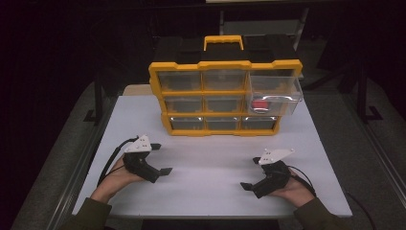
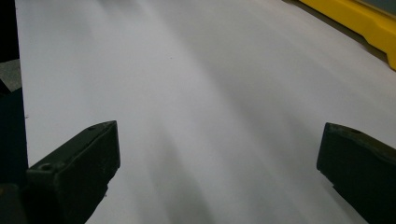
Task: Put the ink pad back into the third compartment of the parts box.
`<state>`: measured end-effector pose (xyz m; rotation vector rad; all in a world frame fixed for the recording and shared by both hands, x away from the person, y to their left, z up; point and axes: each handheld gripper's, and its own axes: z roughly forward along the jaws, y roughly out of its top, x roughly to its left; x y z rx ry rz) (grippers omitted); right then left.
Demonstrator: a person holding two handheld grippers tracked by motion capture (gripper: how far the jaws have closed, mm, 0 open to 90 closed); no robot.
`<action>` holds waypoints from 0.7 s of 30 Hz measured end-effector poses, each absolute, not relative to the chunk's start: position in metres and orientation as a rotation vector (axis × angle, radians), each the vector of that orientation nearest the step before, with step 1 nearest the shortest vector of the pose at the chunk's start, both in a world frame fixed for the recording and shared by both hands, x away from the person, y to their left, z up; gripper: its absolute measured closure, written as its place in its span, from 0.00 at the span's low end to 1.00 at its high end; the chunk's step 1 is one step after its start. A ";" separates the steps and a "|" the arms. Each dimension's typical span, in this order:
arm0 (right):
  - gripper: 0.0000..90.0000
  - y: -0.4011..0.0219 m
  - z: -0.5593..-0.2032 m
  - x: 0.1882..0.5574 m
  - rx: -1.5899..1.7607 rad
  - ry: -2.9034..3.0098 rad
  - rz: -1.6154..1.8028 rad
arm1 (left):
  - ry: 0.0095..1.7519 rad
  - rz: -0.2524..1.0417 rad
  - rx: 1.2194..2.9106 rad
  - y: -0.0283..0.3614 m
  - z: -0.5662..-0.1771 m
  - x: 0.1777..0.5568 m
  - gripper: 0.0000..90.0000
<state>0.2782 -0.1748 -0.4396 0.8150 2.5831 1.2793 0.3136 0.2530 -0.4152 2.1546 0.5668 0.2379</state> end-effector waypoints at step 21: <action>0.00 -0.175 -0.439 0.278 0.814 2.578 1.273 | 0.614 0.238 2.150 0.268 -0.447 0.288 0.00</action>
